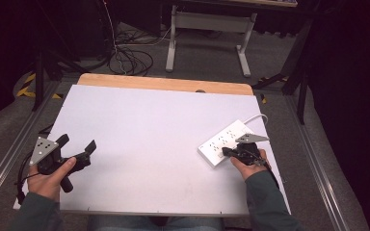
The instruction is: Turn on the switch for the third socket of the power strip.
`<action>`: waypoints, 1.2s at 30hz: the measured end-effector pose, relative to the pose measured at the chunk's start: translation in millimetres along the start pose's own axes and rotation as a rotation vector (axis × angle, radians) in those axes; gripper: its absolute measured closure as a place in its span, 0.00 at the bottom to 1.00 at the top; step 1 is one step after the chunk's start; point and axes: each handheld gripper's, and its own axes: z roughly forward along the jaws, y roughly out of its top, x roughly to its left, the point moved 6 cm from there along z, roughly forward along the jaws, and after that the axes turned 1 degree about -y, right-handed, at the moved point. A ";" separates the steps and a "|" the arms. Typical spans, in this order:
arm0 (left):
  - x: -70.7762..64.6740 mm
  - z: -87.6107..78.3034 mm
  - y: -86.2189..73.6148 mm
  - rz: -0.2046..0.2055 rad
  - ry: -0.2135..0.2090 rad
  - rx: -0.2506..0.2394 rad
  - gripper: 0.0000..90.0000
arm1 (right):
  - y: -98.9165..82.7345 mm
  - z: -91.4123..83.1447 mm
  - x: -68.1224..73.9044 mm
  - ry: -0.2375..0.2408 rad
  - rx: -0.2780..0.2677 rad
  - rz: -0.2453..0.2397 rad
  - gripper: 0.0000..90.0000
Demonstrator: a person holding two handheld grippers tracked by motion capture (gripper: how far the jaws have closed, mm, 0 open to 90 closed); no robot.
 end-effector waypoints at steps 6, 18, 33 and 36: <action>-0.3 0.2 0.0 0.001 -0.003 0.000 0.04 | 0.6 -1.1 -0.3 -0.011 -0.004 -0.011 1.00; -0.5 0.5 -0.1 0.002 -0.003 0.004 0.04 | 7.6 -10.2 -1.3 -0.007 -0.078 0.009 1.00; -0.9 2.1 -0.2 -0.001 -0.007 0.003 0.04 | 14.3 -25.0 -0.6 -0.004 -0.169 0.035 1.00; -1.1 2.8 -0.2 -0.003 -0.010 0.004 0.04 | 15.7 -29.8 -1.8 -0.009 -0.197 0.041 1.00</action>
